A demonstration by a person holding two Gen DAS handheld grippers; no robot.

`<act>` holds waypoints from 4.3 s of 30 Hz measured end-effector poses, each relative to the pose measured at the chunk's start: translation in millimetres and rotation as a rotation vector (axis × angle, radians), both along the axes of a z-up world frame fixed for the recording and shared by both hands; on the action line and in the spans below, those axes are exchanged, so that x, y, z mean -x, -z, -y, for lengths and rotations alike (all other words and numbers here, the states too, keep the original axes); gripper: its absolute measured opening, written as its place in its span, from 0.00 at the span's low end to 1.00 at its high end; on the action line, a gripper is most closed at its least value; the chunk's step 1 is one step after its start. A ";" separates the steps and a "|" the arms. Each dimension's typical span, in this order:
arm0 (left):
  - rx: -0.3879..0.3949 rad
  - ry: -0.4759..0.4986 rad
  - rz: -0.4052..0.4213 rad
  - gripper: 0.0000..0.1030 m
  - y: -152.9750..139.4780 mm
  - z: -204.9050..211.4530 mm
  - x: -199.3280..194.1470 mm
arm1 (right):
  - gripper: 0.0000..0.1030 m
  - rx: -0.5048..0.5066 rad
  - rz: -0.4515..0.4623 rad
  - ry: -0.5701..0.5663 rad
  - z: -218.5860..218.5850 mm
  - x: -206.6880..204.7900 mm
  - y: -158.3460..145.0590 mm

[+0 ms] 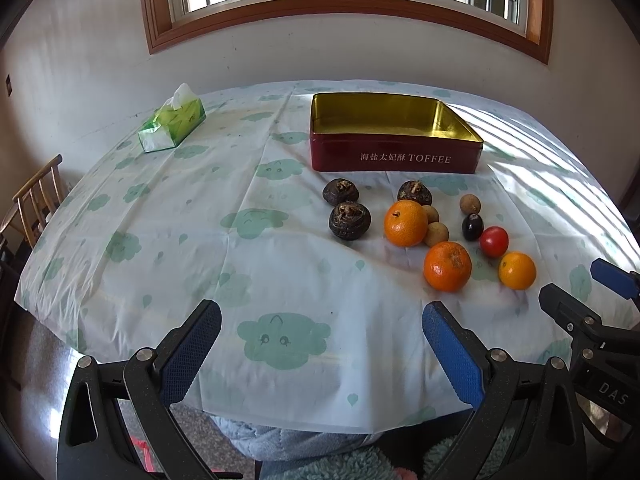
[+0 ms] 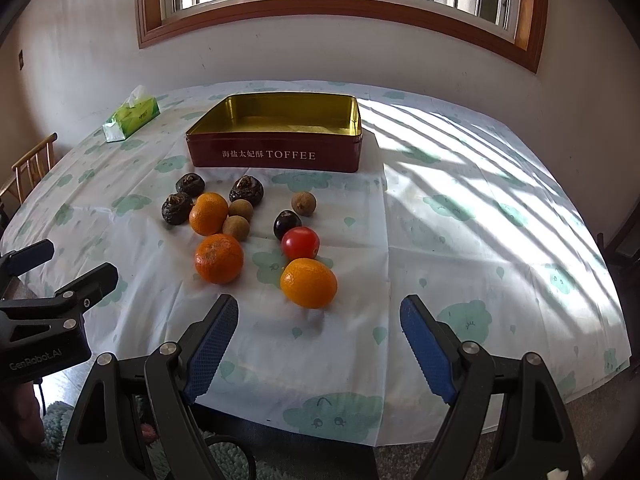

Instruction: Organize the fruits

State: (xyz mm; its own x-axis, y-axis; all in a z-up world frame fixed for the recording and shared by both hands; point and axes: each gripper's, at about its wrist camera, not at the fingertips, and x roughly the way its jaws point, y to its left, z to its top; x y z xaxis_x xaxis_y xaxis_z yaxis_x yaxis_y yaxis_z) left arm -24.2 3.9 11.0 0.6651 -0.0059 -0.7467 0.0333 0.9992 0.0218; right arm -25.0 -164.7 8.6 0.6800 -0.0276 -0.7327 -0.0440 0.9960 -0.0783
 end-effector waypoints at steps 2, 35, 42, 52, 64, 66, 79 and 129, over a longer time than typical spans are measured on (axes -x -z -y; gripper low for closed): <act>0.000 0.001 0.000 0.97 0.1 0.0 0.0 | 0.79 -0.001 -0.004 0.001 0.0 -0.9 -0.1; -0.016 0.020 -0.023 0.97 10.3 5.9 0.1 | 0.78 -0.012 -0.035 0.006 -0.1 -2.8 6.9; -0.020 0.022 -0.030 0.97 9.3 8.9 -1.7 | 0.78 -0.020 -0.047 0.008 1.4 -3.4 9.8; -0.019 0.020 -0.019 0.97 8.3 9.0 -0.4 | 0.71 -0.044 -0.077 0.004 4.0 -7.2 14.8; -0.005 0.037 -0.024 0.97 11.8 13.2 -7.8 | 0.64 -0.079 -0.124 -0.001 9.4 -19.1 25.8; -0.006 0.046 -0.024 0.94 13.5 15.2 -10.7 | 0.61 -0.084 -0.137 -0.004 9.9 -22.9 28.9; 0.023 0.125 -0.065 0.81 27.9 24.8 -27.1 | 0.52 -0.075 -0.190 -0.027 5.4 -46.9 45.6; 0.073 0.220 -0.141 0.74 42.4 70.5 -69.4 | 0.34 -0.051 -0.141 0.129 71.2 -59.5 43.0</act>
State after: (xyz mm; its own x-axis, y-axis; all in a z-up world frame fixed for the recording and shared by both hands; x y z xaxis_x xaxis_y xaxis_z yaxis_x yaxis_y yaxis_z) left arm 45.1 -66.6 -31.5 0.5314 -0.1965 -0.8240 0.2477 0.9663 -0.0707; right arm 34.4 -235.9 -34.4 0.5636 -0.0685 -0.8232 0.0772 0.9966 -0.0301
